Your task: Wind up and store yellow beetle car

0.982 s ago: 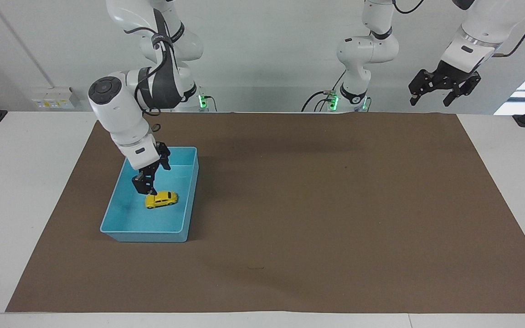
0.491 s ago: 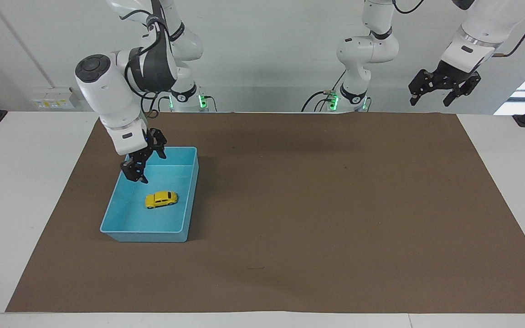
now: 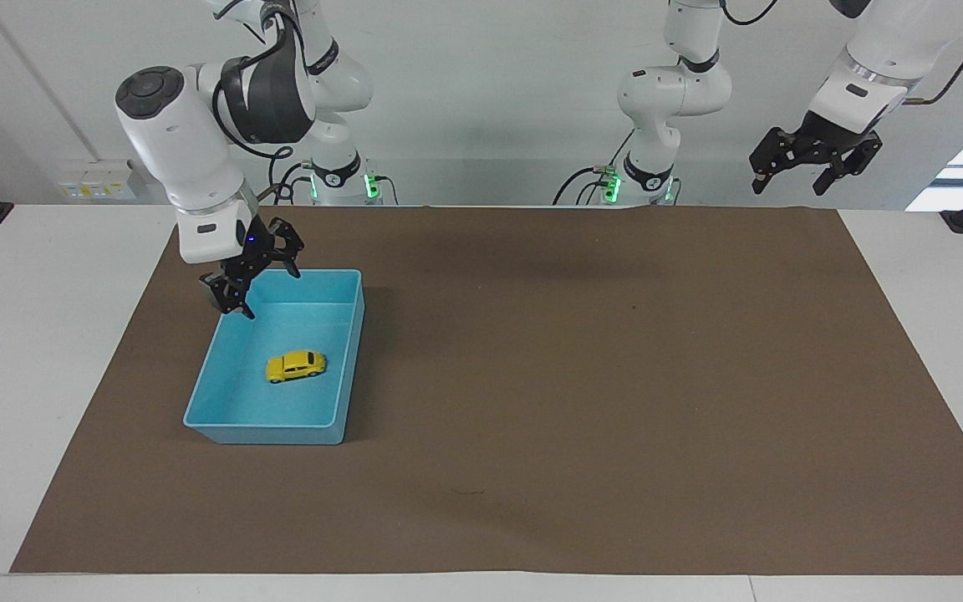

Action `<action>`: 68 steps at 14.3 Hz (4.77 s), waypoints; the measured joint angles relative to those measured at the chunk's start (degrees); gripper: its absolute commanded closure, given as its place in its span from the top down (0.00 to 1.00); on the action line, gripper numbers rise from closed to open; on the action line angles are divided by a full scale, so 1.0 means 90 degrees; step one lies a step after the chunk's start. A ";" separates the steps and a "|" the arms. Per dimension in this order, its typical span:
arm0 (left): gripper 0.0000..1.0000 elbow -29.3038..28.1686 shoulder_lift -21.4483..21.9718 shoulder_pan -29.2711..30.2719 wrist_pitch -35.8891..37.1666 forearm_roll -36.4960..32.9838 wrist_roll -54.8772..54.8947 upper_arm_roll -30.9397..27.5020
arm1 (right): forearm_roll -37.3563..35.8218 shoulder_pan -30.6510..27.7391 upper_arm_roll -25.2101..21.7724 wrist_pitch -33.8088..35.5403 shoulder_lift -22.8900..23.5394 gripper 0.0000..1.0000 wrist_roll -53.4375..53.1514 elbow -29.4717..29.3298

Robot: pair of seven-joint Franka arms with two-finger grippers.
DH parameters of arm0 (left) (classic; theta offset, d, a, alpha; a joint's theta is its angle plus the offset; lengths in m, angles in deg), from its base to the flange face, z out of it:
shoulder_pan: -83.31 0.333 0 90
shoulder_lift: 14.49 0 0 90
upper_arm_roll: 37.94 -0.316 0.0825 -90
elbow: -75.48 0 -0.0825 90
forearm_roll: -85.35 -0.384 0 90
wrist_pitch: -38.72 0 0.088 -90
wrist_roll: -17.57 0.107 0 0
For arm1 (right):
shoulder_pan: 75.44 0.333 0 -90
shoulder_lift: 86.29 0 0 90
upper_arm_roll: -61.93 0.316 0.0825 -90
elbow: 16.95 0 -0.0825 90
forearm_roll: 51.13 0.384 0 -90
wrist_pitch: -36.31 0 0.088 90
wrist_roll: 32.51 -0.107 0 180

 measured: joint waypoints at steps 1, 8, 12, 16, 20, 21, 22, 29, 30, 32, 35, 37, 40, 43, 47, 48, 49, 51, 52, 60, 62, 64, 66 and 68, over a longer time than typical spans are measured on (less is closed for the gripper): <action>1.00 0.0000 0.0000 0.0000 0.0000 0.0000 0.0000 0.0000 | 0.0000 -0.0009 -0.0008 0.0031 -0.0022 1.00 -0.0189 -0.0028; 1.00 0.0000 0.0000 0.0000 0.0000 0.0000 0.0000 0.0000 | 0.0000 -0.0002 0.0005 0.0580 -0.0267 1.00 -0.1945 -0.0236; 1.00 0.0000 0.0000 0.0000 0.0000 0.0000 0.0000 0.0000 | -0.0003 -0.0003 -0.0003 0.0903 -0.0430 1.00 -0.2609 -0.0355; 1.00 0.0000 0.0000 0.0000 0.0000 0.0000 0.0000 0.0000 | -0.0016 -0.0007 -0.0020 0.1241 -0.0457 1.00 -0.3326 -0.0483; 1.00 0.0000 0.0000 0.0000 0.0000 0.0000 0.0000 0.0000 | -0.0060 -0.0010 -0.0030 0.1388 -0.0460 1.00 -0.4135 -0.0716; 1.00 0.0000 0.0000 0.0000 0.0000 0.0000 0.0000 0.0000 | -0.0060 -0.0011 -0.0032 0.1400 -0.0460 1.00 -0.4323 -0.0730; 1.00 0.0000 0.0000 0.0000 0.0000 0.0000 0.0000 0.0000 | -0.0060 -0.0012 -0.0032 0.1438 -0.0460 1.00 -0.4619 -0.0733; 1.00 0.0000 0.0000 0.0000 0.0000 0.0000 0.0000 0.0000 | -0.0060 -0.0012 -0.0050 0.1547 -0.0460 1.00 -0.5778 -0.0737; 1.00 0.0000 0.0000 0.0000 0.0000 0.0000 0.0000 0.0000 | -0.0060 -0.0012 -0.0079 0.1586 -0.0459 1.00 -0.5829 -0.0750; 1.00 0.0000 0.0000 0.0000 0.0000 0.0000 0.0000 0.0000 | -0.0070 -0.0067 -0.0096 0.1676 -0.0462 1.00 -0.5844 -0.0836; 1.00 0.0000 0.0000 0.0000 0.0000 0.0000 0.0000 0.0000 | -0.0071 -0.0169 -0.0082 0.1753 -0.0472 1.00 -0.5852 -0.0943; 1.00 0.0000 0.0000 0.0000 0.0000 0.0000 0.0000 0.0000 | -0.0071 -0.0177 -0.0103 0.1792 -0.0472 1.00 -0.5898 -0.0954; 1.00 0.0000 0.0000 0.0000 0.0000 0.0000 0.0000 0.0000 | -0.0071 -0.0176 -0.0152 0.1868 -0.0472 1.00 -0.5898 -0.0965; 1.00 0.0000 0.0000 0.0000 0.0000 0.0000 0.0000 0.0000 | -0.0071 -0.0168 -0.0363 0.1873 -0.0472 1.00 -0.5895 -0.0983; 1.00 0.0000 0.0000 0.0000 0.0000 0.0000 0.0000 0.0000 | -0.0070 -0.0161 -0.0375 0.1928 -0.0472 1.00 -0.5907 -0.1014; 1.00 0.0000 0.0000 0.0000 0.0000 0.0000 0.0000 0.0000 | -0.0070 -0.0158 -0.0356 0.1930 -0.0472 1.00 -0.5940 -0.1017; 1.00 0.0000 0.0000 0.0000 0.0000 0.0000 0.0000 0.0000 | -0.0071 -0.0157 -0.0352 0.1933 -0.0472 1.00 -0.5965 -0.1019; 1.00 0.0000 0.0000 0.0000 0.0000 0.0000 0.0000 0.0000 | -0.0071 -0.0158 -0.0353 0.1935 -0.0472 1.00 -0.6081 -0.1023; 1.00 0.0000 0.0000 0.0000 0.0000 0.0000 0.0000 0.0000 | -0.0071 -0.0158 -0.0354 0.1935 -0.0472 1.00 -0.6135 -0.1025; 1.00 0.0000 0.0000 0.0000 0.0000 0.0000 0.0000 0.0000 | -0.0071 -0.0162 -0.0368 0.1955 -0.0587 1.00 -0.6157 -0.1061; 1.00 0.0000 0.0000 0.0000 0.0000 0.0000 0.0000 0.0000 | -0.0071 -0.0162 -0.0376 0.1955 -0.0587 1.00 -0.6157 -0.1061; 1.00 0.0000 0.0000 0.0000 0.0000 0.0000 0.0000 0.0000 | -0.0071 -0.0163 -0.0403 0.1955 -0.0587 1.00 -0.6157 -0.1061; 1.00 0.0000 0.0000 0.0000 0.0000 0.0000 0.0000 0.0000 | -0.0071 -0.0166 -0.0426 0.1955 -0.0587 1.00 -0.6157 -0.1061; 1.00 0.0000 0.0000 0.0000 0.0000 0.0000 0.0000 0.0000 | -0.0071 -0.0166 -0.0428 0.1956 -0.0587 1.00 -0.6157 -0.1061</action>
